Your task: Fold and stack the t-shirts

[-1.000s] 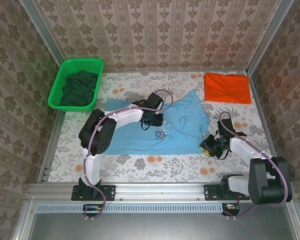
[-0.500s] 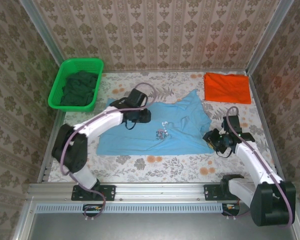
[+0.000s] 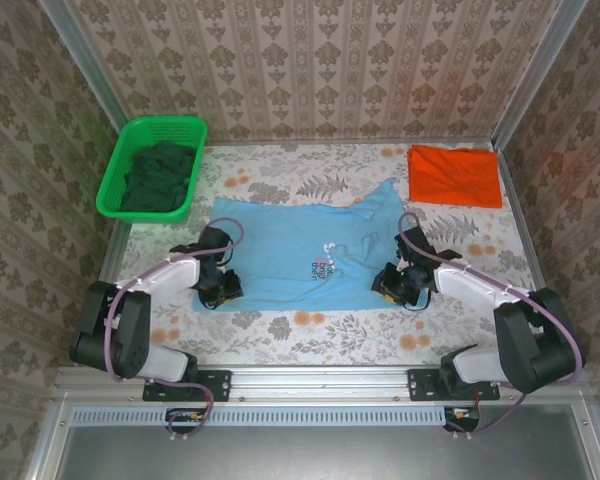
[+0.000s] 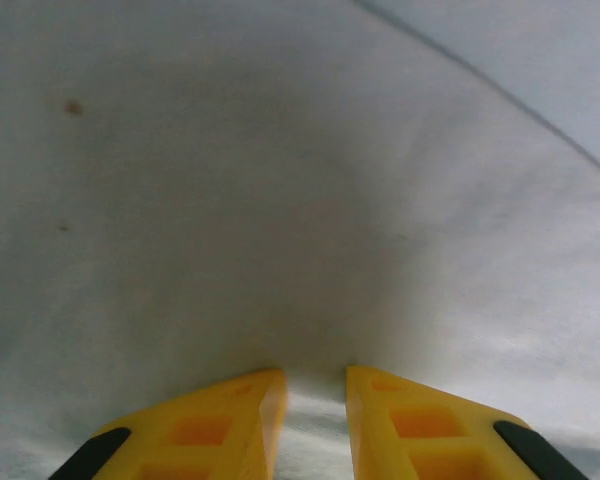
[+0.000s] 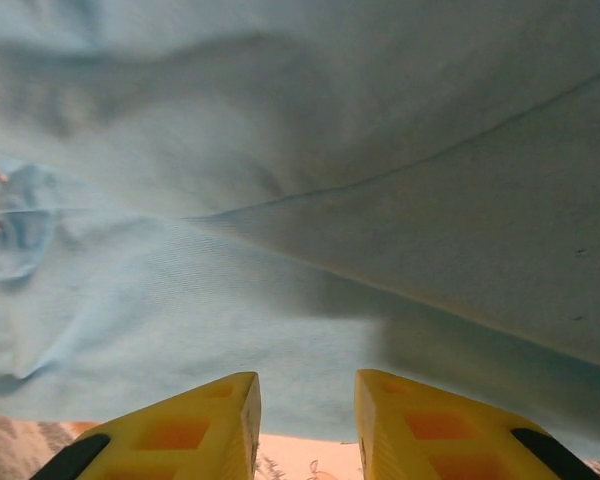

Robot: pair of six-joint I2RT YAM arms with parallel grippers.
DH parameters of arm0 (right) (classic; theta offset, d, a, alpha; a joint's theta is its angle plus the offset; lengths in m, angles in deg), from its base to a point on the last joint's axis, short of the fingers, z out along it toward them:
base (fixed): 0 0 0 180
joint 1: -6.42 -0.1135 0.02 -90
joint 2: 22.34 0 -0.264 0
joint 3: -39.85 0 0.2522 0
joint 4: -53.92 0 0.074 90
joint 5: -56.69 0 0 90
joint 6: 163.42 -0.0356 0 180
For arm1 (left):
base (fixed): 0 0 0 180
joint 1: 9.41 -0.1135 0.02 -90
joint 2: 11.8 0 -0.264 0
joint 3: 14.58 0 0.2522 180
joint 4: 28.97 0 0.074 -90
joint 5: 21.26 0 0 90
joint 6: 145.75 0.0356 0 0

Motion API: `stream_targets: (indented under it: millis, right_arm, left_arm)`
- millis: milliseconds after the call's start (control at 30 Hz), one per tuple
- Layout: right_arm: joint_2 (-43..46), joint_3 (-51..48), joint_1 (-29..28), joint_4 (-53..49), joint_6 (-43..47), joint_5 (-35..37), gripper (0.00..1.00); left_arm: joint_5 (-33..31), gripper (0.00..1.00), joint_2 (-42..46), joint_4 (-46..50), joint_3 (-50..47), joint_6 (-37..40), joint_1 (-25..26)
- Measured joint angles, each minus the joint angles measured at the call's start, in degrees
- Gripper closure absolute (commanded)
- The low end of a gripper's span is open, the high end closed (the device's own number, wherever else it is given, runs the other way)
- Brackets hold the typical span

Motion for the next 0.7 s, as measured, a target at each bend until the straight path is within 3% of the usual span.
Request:
stream_targets:
  millis: [333,533,600,700]
  right_arm:
    - [-1.11,-0.42,-0.09,-7.08,3.56,0.26,0.66]
    - [3.28,-3.19,-0.2,-10.95,4.28,-1.33,0.66]
    - [4.94,-4.17,-0.2,-12.41,4.7,-1.99,0.65]
    - [7.5,-4.55,-0.2,-14.8,5.33,-3.19,0.62]
  left_arm:
    - [-1.14,0.8,2.4,1.09,-1.81,-5.38,-2.51]
    - [-2.51,0.8,7.72,6.64,-4.92,-10.43,-2.49]
    - [-3.21,0.76,9.66,9.31,-5.7,-12.59,-2.01]
    - [-4.31,0.61,12.13,14.03,-5.27,-15.85,-0.63]
